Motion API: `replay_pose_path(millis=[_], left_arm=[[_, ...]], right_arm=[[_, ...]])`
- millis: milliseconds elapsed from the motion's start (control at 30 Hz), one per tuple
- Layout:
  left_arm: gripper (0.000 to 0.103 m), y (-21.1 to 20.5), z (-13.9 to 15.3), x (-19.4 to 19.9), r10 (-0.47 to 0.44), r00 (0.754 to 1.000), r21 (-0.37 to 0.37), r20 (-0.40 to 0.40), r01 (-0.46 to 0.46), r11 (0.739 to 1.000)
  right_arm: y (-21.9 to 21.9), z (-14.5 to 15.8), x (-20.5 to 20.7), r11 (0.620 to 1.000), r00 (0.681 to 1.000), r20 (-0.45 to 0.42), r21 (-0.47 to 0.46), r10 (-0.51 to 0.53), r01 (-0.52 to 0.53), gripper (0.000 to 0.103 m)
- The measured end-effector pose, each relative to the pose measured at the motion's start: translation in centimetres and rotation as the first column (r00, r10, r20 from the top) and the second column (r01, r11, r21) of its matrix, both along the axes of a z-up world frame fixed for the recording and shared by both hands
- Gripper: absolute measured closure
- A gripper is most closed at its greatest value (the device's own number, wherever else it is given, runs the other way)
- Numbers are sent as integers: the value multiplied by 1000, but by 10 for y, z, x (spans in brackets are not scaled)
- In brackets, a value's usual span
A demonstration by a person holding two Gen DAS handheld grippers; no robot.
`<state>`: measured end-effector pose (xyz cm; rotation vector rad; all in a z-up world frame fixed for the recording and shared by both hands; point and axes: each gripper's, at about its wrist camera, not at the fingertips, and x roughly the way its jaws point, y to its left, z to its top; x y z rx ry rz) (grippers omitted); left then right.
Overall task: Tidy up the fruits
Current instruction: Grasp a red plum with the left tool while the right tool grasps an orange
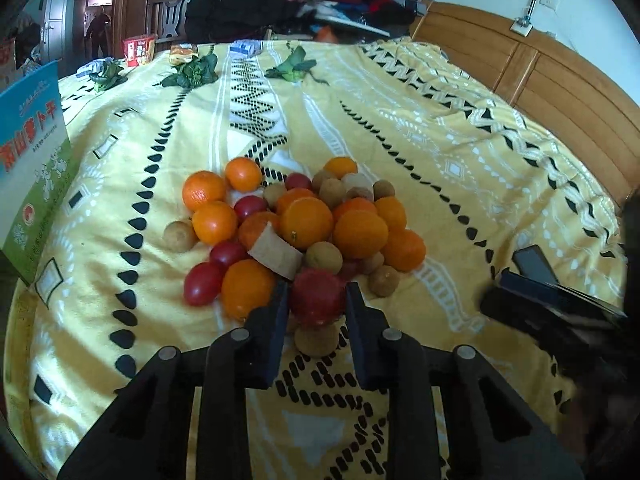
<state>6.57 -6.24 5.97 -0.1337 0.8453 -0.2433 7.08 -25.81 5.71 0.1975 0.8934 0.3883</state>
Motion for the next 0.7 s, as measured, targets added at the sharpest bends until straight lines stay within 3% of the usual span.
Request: replay_pose_path(millis=[233,433,533,700], left_arm=[[75,14,14,-6,10,1000,-46,7,-10,999],[75,14,14,-4,2,1000,-62,2,-2,998],[75,12,14,-4,5,1000,-58,3,-5,998],[75,16,27,-10,34,999,-18,25,-33,999]], right_arm=[[19,-24,58,999,999,-30,-28,43,-44,45],[20,-44,70,998,996,-71,-10,62,-63,51],[21,-44,70,998,995,-76,-10,67,-68,65],[26,-23,58,997,999,-9,-71,42,-42,66]])
